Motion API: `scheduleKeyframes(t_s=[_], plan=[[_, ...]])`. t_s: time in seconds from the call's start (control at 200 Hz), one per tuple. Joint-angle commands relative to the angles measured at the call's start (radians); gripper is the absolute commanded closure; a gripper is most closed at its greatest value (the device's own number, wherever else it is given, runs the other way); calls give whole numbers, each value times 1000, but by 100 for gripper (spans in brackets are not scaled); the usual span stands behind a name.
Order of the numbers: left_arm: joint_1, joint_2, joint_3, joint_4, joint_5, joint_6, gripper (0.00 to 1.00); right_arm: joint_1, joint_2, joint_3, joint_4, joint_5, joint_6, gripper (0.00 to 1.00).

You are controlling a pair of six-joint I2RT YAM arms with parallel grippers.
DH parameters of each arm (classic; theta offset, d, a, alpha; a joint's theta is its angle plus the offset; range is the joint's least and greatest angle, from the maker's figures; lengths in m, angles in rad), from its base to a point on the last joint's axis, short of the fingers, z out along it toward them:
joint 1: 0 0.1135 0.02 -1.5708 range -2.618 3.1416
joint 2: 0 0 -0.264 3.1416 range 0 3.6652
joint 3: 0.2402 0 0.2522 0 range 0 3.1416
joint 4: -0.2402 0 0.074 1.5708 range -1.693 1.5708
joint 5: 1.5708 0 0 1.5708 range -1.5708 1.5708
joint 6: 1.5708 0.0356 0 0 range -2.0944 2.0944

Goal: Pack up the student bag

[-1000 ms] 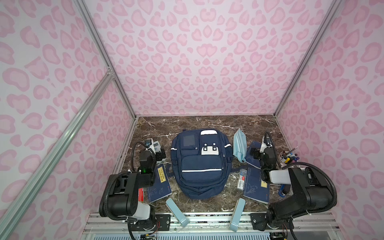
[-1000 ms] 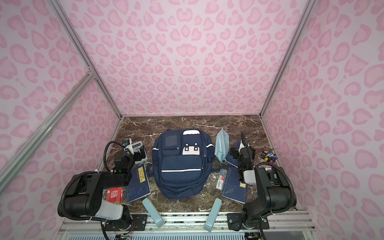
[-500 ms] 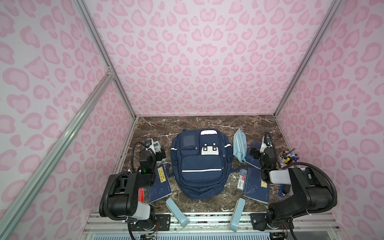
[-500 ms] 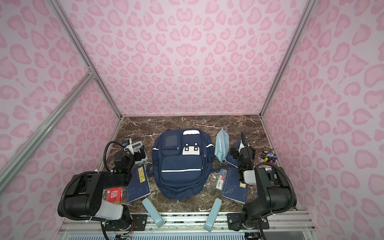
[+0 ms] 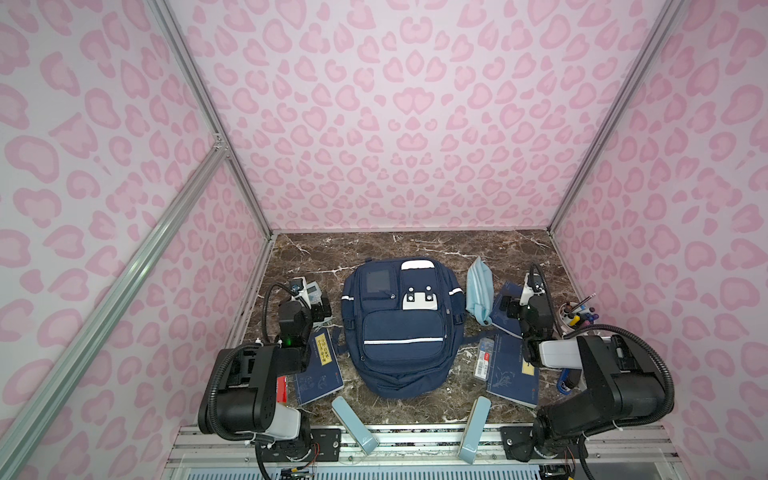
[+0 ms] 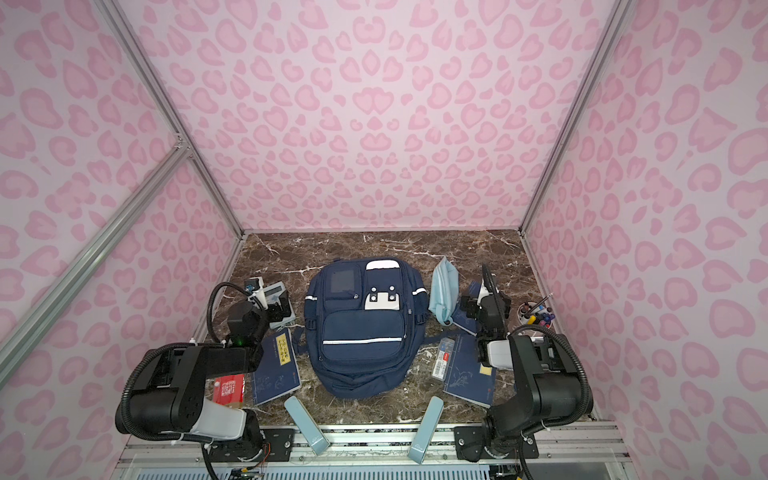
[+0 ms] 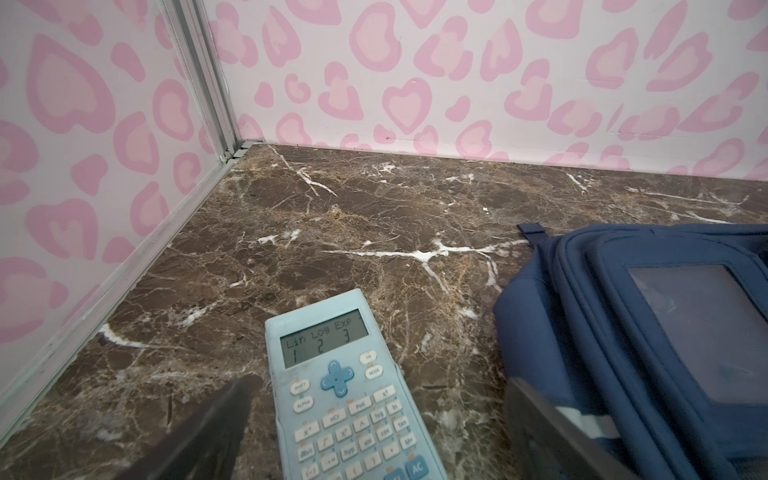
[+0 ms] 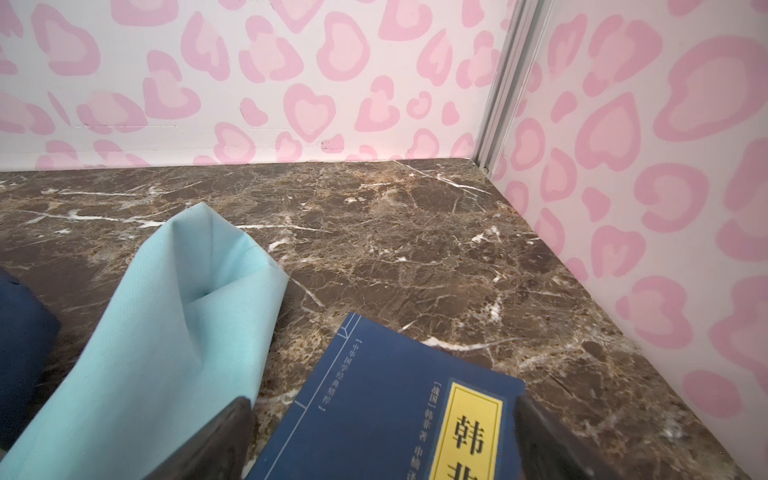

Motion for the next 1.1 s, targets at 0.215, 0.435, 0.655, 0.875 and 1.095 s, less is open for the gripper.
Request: scheduleKeyframes(t_s=[0.215,0.435,0.655,0.875,1.095], plan=[[2,-128,93,-227,-69,-32,3,33,-186,59,-246,-21,-41,0],[8,-321,276,-667,6,-326,3,45,-292,328,-760,-292,178,0],[-167,-441,288,-935,75,-545,2,301,-125,584,-1000,-284,146,0],[-530,-489,138,-956,-102,-743,10,374,185,853,-1121,-313,87,5],[-648,-301,105,-802,-130,-808,20,377,457,1110,-1215,-424,60,16]])
